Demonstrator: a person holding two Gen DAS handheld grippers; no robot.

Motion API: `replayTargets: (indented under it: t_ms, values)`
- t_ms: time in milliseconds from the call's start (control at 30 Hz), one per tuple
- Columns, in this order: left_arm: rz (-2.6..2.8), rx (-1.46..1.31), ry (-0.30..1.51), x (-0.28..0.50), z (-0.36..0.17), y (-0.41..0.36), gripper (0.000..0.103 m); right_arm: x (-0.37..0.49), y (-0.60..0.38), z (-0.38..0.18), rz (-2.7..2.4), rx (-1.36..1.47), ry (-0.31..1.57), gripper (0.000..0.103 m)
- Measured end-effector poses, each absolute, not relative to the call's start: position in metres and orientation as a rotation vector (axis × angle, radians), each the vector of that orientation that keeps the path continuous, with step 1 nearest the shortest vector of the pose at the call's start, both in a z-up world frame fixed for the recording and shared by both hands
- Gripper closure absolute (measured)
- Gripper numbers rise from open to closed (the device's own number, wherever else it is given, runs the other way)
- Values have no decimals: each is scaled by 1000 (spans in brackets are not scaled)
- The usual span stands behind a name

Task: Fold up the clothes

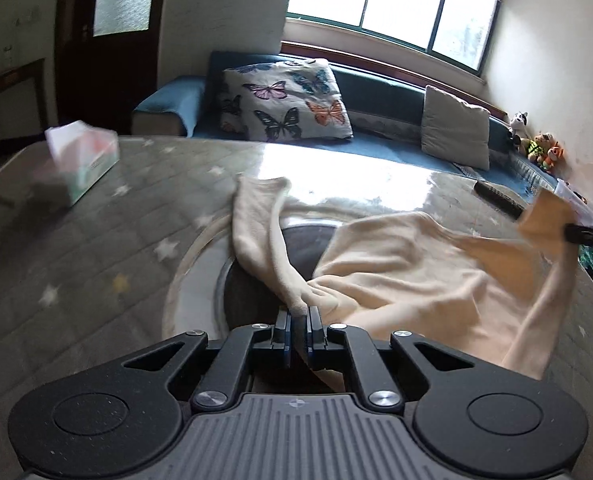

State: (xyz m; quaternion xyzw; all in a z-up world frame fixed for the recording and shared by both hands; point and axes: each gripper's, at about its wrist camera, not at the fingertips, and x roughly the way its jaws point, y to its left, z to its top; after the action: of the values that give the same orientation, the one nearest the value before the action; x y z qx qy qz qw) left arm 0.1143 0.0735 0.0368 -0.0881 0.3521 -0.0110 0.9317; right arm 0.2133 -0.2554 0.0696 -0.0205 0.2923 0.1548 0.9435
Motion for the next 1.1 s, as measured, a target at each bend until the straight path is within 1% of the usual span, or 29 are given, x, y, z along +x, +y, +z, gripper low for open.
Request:
replayTargets:
  t_ms: [133, 267, 467, 533, 567, 600, 633, 667, 700, 733, 800, 833, 867, 933, 1000, 1100]
  values:
    - [-30, -196, 732, 82, 39, 77, 95, 174, -289, 84, 269, -23, 564, 98]
    - [-69, -187, 759, 46, 35, 73, 95, 135, -320, 85, 221, 7, 563, 98]
    - [-100, -147, 854, 9, 15, 65, 93, 84, -365, 63, 107, 76, 622, 99]
    - [-99, -135, 853, 2, 14, 67, 93, 75, -378, 51, 69, 85, 668, 99]
    - [-93, -127, 845, 1, 16, 68, 91, 72, -381, 46, 52, 79, 679, 99]
    - [-86, -123, 834, 1, 19, 69, 86, 69, -383, 43, 43, 69, 688, 98]
    - [-78, -122, 818, 2, 23, 70, 81, 66, -384, 41, 42, 66, 691, 96]
    - [-69, -117, 801, 3, 27, 71, 67, 65, -384, 41, 46, 69, 691, 94]
    - [-58, -109, 782, 6, 30, 71, 57, 67, -383, 41, 57, 71, 689, 94]
    - [-47, -101, 763, 10, 32, 71, 56, 68, -380, 40, 66, 69, 685, 93]
    - [-38, -95, 743, 22, 35, 70, 55, 77, -373, 34, 87, 60, 688, 87]
    - [-39, -97, 736, 28, 35, 70, 55, 81, -370, 31, 98, 60, 696, 78]
    - [-39, -94, 730, 34, 35, 69, 53, 84, -366, 26, 104, 59, 706, 71]
    - [-35, -82, 724, 51, 34, 65, 52, 92, -358, 16, 115, 55, 734, 70]
    - [-28, -73, 730, 70, 33, 61, 52, 97, -353, 5, 118, 55, 760, 66]
    - [-43, -59, 736, 97, 28, 52, 52, 101, -351, -5, 109, 48, 780, 62]
